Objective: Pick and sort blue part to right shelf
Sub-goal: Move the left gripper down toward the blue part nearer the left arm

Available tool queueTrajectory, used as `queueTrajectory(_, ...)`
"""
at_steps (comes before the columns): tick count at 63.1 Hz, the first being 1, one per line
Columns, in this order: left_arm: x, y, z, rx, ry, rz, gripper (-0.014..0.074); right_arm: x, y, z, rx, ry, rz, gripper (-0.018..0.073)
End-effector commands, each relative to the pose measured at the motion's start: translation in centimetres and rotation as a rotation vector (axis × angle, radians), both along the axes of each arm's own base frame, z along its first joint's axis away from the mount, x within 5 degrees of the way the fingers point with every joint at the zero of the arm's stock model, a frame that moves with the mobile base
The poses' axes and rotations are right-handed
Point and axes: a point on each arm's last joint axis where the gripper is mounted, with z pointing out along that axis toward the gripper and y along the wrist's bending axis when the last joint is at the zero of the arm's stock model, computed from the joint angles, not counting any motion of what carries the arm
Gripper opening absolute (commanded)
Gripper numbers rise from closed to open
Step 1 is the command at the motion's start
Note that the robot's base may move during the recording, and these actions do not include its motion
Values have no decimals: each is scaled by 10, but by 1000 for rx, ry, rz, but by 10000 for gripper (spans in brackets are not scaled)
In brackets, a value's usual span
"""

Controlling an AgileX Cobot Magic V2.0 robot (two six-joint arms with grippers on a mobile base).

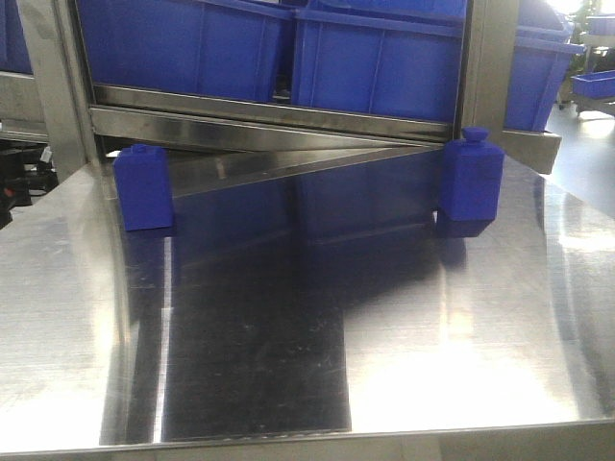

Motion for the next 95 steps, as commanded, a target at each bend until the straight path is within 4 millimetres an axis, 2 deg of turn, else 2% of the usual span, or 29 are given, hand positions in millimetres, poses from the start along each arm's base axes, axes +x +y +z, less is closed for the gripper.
queueTrajectory(1, -1, 0, 1, -3, -90, -3, 123, -1, 0, 16, -1, -119, 4, 59)
queueTrajectory(23, -2, 0, 5, -1, -138, -2, 124, -1, 0, 16, -1, -119, 4, 59)
queueTrajectory(35, -6, 1, 23, -17, -318, 2, 124, -1, 0, 16, -1, -119, 4, 59)
queueTrajectory(43, -10, 1, 53, -76, -367, 1, 124, -1, 0, 16, -1, -119, 4, 59)
queueTrajectory(52, -10, -1, 101, -60, -230, -16, 144, -1, 0, 16, -8, -119, 3, 59)
queueTrajectory(58, -4, -2, 132, -61, -148, -24, 217, -1, 0, 16, -13, -118, 3, 59)
queueTrajectory(66, 15, -2, 161, -65, -30, -30, 360, -1, 0, 16, -13, -118, 3, 59)
queueTrajectory(71, 30, -3, 169, -72, 49, -39, 436, -1, 0, 16, -13, -118, 3, 59)
queueTrajectory(79, 60, -8, 176, -71, 188, -92, 484, -1, 0, 16, -13, -118, 3, 59)
queueTrajectory(86, 87, -22, 178, -55, 344, -176, 528, -1, 0, 16, -21, -118, 3, 59)
queueTrajectory(95, 129, -51, 184, -22, 465, -301, 606, -1, 0, 16, -21, -118, 3, 59)
